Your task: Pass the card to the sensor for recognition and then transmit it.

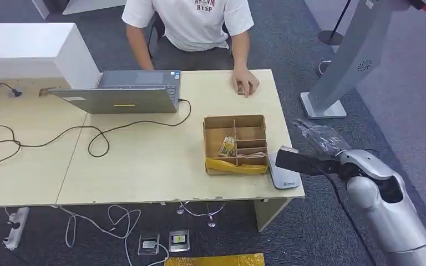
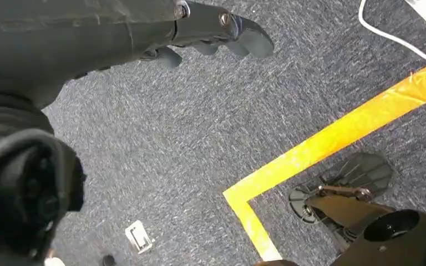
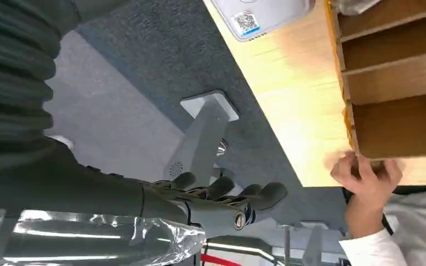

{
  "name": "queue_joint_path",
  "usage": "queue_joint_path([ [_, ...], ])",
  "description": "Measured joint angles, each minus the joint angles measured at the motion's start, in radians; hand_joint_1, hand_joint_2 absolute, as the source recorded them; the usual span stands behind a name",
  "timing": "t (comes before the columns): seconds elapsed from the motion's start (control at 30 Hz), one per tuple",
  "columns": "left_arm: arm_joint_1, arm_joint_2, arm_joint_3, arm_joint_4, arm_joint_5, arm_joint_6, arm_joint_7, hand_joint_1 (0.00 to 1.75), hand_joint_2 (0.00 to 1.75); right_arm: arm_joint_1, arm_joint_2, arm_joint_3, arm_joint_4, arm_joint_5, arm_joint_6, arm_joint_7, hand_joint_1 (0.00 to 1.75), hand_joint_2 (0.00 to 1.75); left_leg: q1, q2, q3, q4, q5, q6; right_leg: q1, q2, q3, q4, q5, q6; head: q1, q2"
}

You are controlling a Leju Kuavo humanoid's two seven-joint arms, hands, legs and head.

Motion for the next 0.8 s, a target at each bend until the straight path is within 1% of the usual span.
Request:
queue_joint_path([
  [0.1, 0.000, 0.000, 0.000, 0.000, -0.011, -0.003, 0.000, 0.00, 0.00, 0.009, 0.004, 0.011, 0.000, 0.050, -0.016, 0.006, 0.00, 1.75, 0.000, 0.000, 0.000, 0.000, 0.000, 0.000, 0.000, 0.000, 0.000, 0.000, 0.000, 0.000, 0.000, 0.000],
  [0.23, 0.000, 0.000, 0.000, 0.000, -0.029, -0.009, 0.000, 0.00, 0.00, 0.016, 0.013, 0.028, 0.007, 0.128, -0.064, 0.016, 0.00, 1.75, 0.000, 0.000, 0.000, 0.000, 0.000, 0.000, 0.000, 0.000, 0.000, 0.000, 0.000, 0.000, 0.000, 0.000],
  [0.33, -0.001, -0.001, 0.000, 0.000, -0.038, -0.009, 0.000, 0.00, 0.00, 0.018, 0.023, 0.040, 0.015, 0.161, -0.092, 0.018, 0.00, 1.75, 0.000, 0.000, 0.000, 0.000, 0.000, 0.000, 0.000, 0.000, 0.000, 0.000, 0.000, 0.000, 0.000, 0.000],
  [0.53, -0.001, -0.002, 0.000, 0.000, -0.064, -0.006, 0.000, 0.00, 0.00, 0.027, 0.064, 0.058, 0.032, 0.237, -0.206, 0.024, 0.00, 1.75, 0.000, 0.000, 0.000, 0.000, 0.000, 0.000, 0.000, 0.000, 0.000, 0.000, 0.000, 0.000, 0.000, 0.000],
  [0.6, -0.001, -0.002, 0.000, 0.000, -0.069, -0.006, 0.000, 0.00, 0.00, 0.027, 0.083, 0.062, 0.042, 0.248, -0.230, 0.023, 0.00, 1.75, 0.000, 0.000, 0.000, 0.000, 0.000, 0.000, 0.000, 0.000, 0.000, 0.000, 0.000, 0.000, 0.000, 0.000],
  [0.7, -0.001, -0.002, 0.000, 0.000, -0.073, -0.006, 0.000, 0.00, 0.00, 0.029, 0.097, 0.071, 0.051, 0.251, -0.239, 0.023, 0.00, 1.75, 0.000, 0.000, 0.000, 0.000, 0.000, 0.000, 0.000, 0.000, 0.000, 0.000, 0.000, 0.000, 0.000, 0.000],
  [0.8, -0.002, -0.002, 0.000, 0.000, -0.084, -0.008, 0.000, 0.00, 0.00, 0.033, 0.117, 0.075, 0.063, 0.251, -0.272, 0.031, 0.00, 1.75, 0.000, 0.000, 0.000, 0.000, 0.000, 0.000, 0.000, 0.000, 0.000, 0.000, 0.000, 0.000, 0.000, 0.000],
])
